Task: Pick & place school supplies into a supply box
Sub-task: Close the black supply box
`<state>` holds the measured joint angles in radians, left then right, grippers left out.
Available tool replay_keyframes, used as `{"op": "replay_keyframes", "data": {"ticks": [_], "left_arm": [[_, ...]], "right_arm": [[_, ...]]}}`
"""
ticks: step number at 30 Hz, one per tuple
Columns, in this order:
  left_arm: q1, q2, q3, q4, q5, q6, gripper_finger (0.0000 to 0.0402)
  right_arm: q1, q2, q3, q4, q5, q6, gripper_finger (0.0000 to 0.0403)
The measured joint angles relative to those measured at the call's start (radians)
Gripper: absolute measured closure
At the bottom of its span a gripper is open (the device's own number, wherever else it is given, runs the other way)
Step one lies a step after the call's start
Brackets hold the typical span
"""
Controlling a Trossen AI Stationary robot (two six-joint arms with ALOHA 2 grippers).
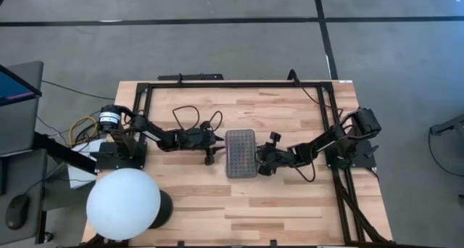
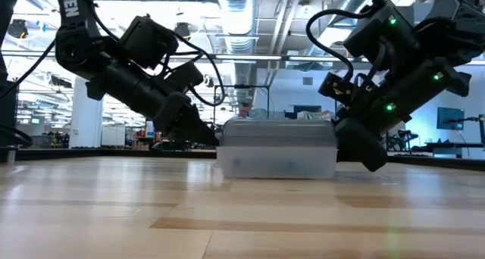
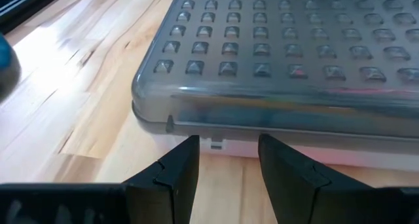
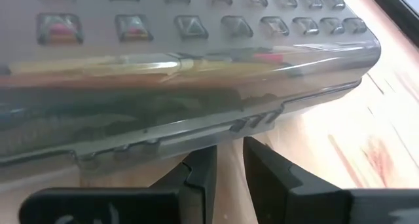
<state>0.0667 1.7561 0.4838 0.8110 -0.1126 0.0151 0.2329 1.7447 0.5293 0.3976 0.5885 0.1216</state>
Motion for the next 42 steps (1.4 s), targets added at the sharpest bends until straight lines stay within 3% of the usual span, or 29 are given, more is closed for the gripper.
{"op": "replay_keyframes", "data": {"ticks": [42], "left_arm": [[0.005, 0.0, 0.0, -0.009, -0.033, -0.006, 0.0249]], "right_arm": [[-0.02, 0.0, 0.001, 0.017, -0.01, -0.017, 0.0332]]}}
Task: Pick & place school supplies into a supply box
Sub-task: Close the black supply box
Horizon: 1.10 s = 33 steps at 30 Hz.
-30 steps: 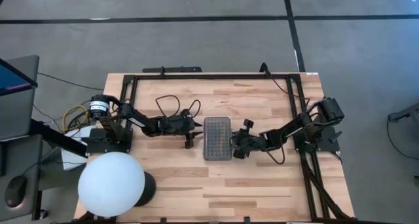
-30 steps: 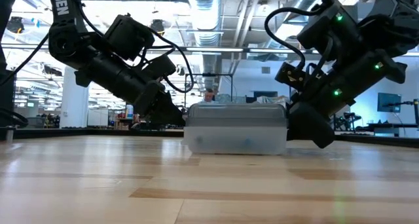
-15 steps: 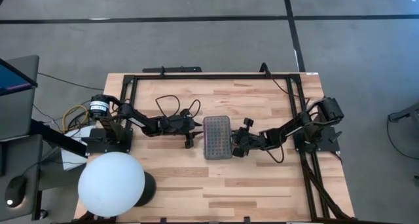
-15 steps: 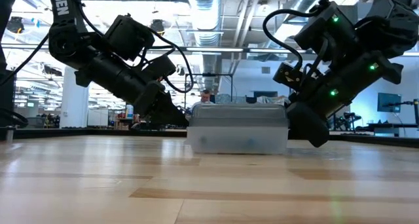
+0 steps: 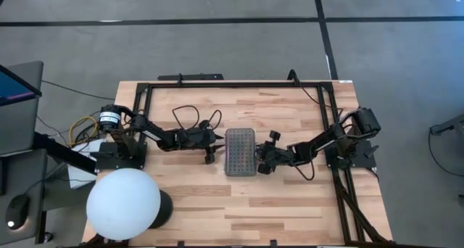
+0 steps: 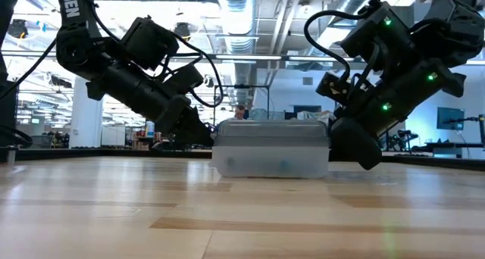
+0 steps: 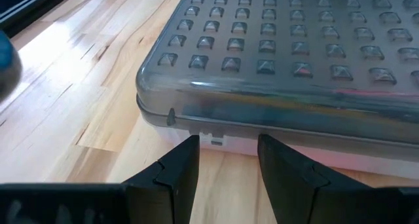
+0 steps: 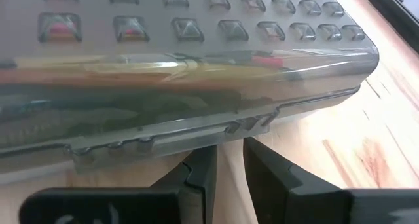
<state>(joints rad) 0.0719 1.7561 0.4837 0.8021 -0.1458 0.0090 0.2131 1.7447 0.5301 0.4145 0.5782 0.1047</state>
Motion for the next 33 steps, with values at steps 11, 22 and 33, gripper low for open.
{"op": "replay_keyframes", "data": {"ticks": [11, 22, 33], "left_arm": [[0.0, 0.0, 0.0, -0.002, -0.001, 0.005, 0.0249], [0.0, 0.0, 0.0, -0.006, -0.019, 0.009, 0.0249], [-0.016, -0.099, 0.0, -0.142, -0.013, 0.019, 0.0249]], "right_arm": [[0.0, 0.0, 0.0, -0.005, -0.001, 0.0, 0.0332], [0.0, 0.0, 0.0, -0.024, -0.002, 0.009, 0.0332], [0.0, 0.0, 0.0, -0.04, 0.0, 0.02, 0.0332]]}}
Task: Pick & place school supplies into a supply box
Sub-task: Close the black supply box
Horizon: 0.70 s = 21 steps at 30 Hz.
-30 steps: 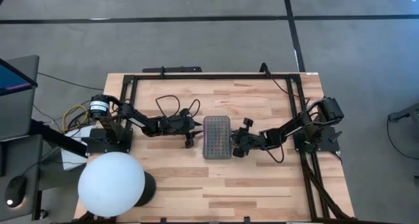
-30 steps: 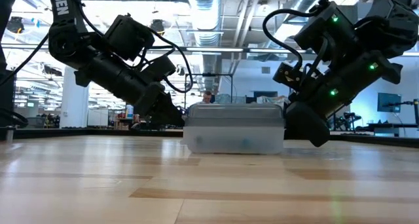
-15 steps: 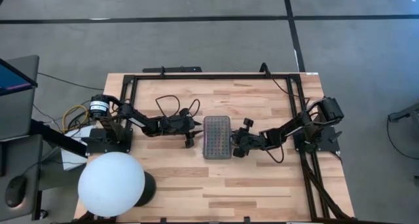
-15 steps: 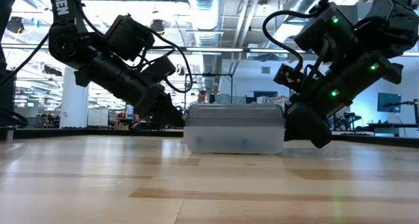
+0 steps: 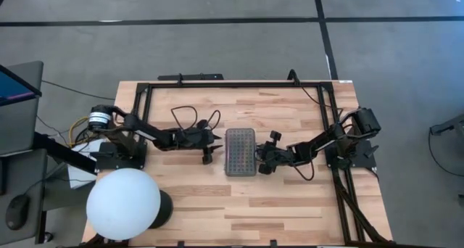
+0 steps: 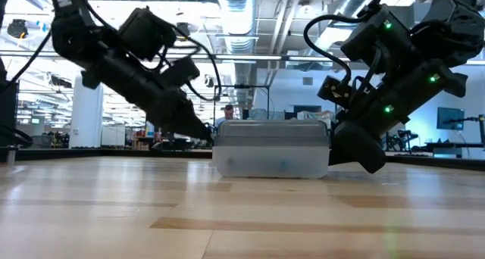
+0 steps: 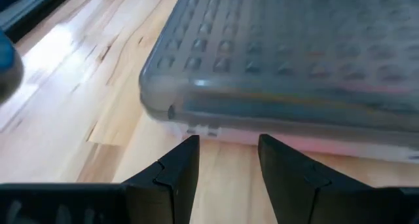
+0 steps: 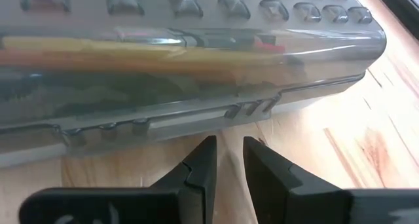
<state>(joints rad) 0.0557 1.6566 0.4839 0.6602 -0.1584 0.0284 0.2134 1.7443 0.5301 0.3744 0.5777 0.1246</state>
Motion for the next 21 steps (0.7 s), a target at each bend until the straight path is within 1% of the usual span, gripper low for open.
{"op": "replay_keyframes", "data": {"ticks": [2, 5, 11, 21], "left_arm": [[-0.018, -0.045, 0.0, -0.025, 0.0, 0.006, 0.0249], [-0.063, -0.092, 0.0, -0.012, 0.0, 0.03, 0.0249], [-0.143, -0.102, 0.0, 0.084, 0.004, 0.104, 0.0249], [-0.148, -0.101, 0.0, 0.091, 0.008, 0.107, 0.0249]], "right_arm": [[0.0, 0.0, 0.0, 0.0, 0.0, 0.0, 0.0332], [0.0, 0.0, 0.0, 0.001, 0.001, 0.011, 0.0332], [0.0, 0.0, 0.0, 0.006, 0.031, 0.015, 0.0332], [0.0, 0.0, 0.0, 0.01, 0.052, 0.01, 0.0332]]}}
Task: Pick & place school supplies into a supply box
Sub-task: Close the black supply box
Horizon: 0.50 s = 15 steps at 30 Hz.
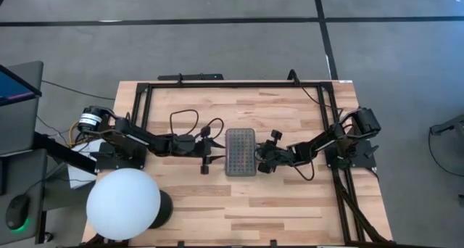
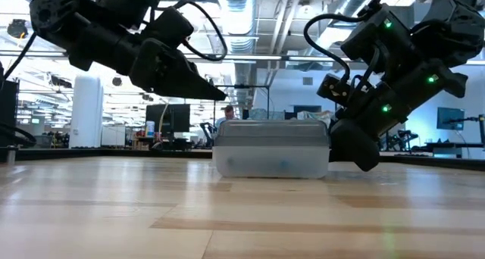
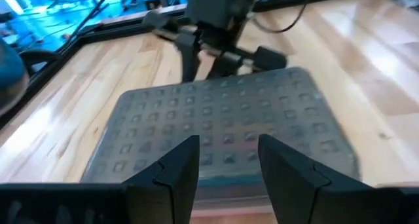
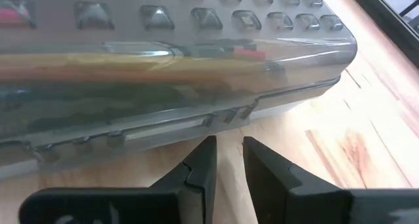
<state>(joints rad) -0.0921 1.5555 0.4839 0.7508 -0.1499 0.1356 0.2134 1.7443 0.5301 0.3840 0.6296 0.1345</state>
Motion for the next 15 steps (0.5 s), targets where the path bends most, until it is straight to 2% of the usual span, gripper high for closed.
{"op": "replay_keyframes", "data": {"ticks": [6, 12, 15], "left_arm": [[0.0, 0.033, -0.001, 0.084, 0.049, 0.0, 0.0249], [0.005, 0.201, 0.004, 0.379, 0.057, -0.001, 0.0249], [0.017, 0.255, 0.047, 0.423, 0.063, -0.026, 0.0249]], "right_arm": [[0.0, 0.0, 0.0, 0.011, 0.0, -0.001, 0.0332], [0.0, 0.0, 0.0, 0.022, 0.0, -0.003, 0.0332], [-0.001, 0.0, 0.0, 0.022, 0.0, -0.003, 0.0332]]}}
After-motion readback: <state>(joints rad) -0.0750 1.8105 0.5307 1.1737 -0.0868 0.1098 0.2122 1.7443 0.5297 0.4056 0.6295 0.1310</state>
